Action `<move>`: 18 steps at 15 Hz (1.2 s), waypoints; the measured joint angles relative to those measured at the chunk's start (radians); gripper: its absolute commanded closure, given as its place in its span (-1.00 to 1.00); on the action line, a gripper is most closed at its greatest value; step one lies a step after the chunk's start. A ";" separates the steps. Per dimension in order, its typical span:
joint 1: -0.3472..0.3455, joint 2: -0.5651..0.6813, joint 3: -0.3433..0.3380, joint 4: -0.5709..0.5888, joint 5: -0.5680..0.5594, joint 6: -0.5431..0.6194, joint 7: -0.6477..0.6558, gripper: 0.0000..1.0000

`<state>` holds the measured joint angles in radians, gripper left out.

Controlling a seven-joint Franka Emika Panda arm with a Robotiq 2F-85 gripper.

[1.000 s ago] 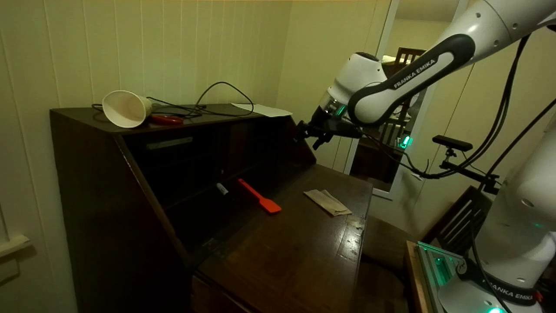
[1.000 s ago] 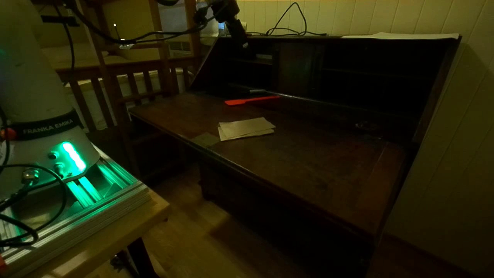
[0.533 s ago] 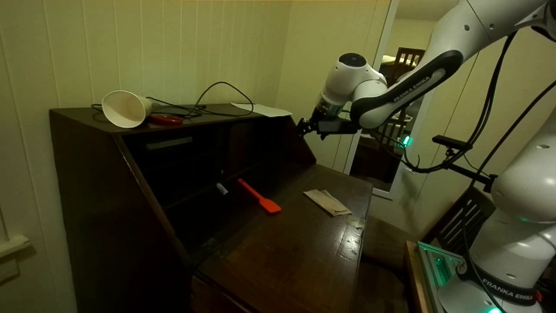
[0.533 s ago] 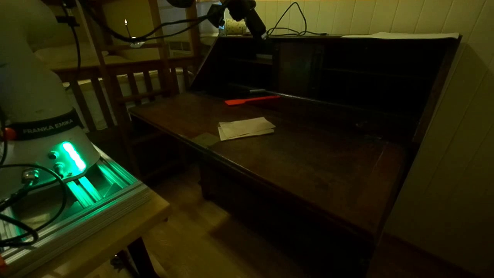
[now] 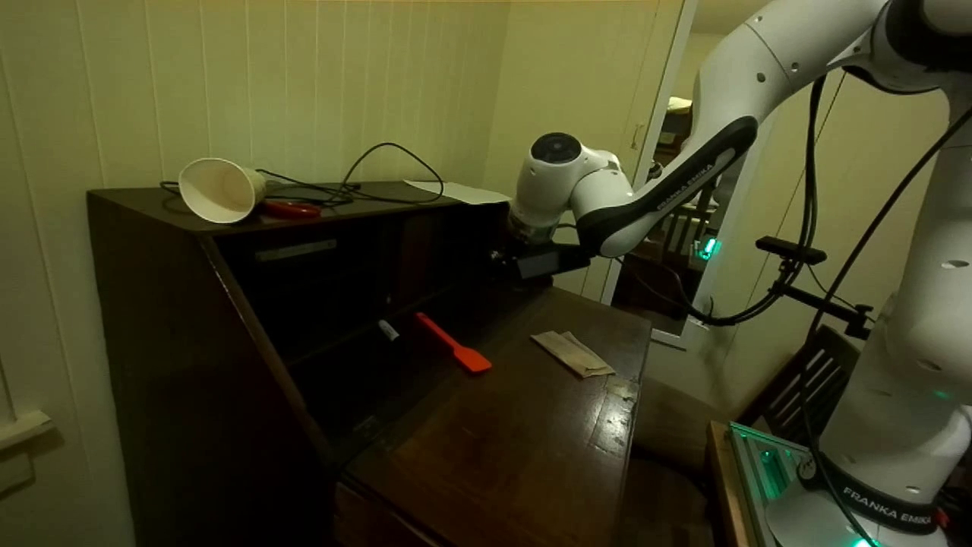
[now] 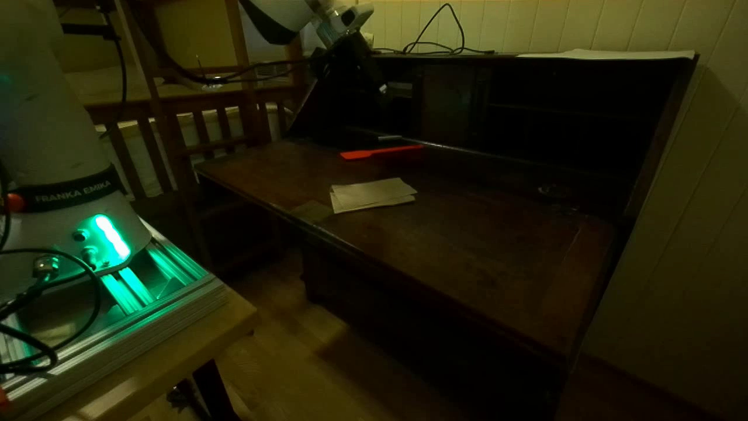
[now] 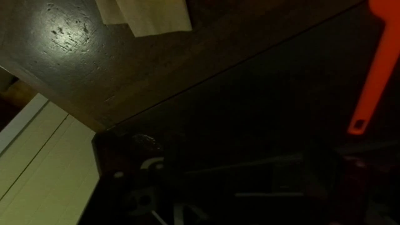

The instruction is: Open the cabinet door

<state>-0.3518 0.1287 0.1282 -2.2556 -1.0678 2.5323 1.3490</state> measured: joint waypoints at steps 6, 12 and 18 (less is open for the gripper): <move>0.054 0.017 -0.073 0.016 -0.004 0.018 -0.007 -1.00; 0.129 0.071 -0.145 0.069 -0.266 0.121 0.340 -1.00; 0.173 0.173 -0.144 0.190 -0.668 0.069 0.773 -1.00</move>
<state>-0.1786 0.3018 -0.0156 -2.0655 -1.7356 2.6012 2.1218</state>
